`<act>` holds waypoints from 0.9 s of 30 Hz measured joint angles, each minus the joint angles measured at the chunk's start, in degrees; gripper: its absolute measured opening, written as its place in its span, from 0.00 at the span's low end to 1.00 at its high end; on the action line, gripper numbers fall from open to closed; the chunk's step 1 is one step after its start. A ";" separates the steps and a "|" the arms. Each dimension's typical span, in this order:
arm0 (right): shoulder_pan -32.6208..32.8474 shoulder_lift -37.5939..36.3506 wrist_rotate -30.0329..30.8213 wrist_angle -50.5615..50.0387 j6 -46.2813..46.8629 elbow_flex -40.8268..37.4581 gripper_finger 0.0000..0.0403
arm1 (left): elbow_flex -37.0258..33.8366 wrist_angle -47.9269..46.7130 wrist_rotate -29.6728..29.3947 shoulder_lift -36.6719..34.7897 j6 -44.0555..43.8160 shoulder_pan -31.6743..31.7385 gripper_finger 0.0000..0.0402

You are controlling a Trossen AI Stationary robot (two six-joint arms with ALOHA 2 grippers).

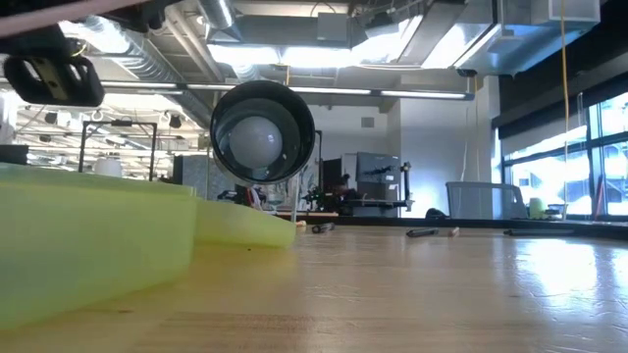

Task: Pick & place school supplies into a supply box
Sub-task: Put the wood pencil into the supply box

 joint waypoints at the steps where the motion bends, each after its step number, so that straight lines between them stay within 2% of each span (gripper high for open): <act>1: 0.00 0.00 0.00 -0.02 0.00 0.00 0.38 | 0.00 -0.87 -0.70 0.00 0.83 -0.04 0.04; 8: 0.00 0.00 -0.01 0.00 0.01 0.00 0.38 | -0.02 -7.03 -5.34 0.04 7.67 -0.14 0.04; 14: -0.01 0.00 0.01 0.00 1.35 0.00 0.38 | 0.00 -7.59 -7.16 0.04 11.94 -0.02 0.04; 27: -0.13 0.02 -0.01 -7.67 11.64 0.00 0.38 | 0.00 -4.86 -8.42 0.07 12.71 -0.03 0.04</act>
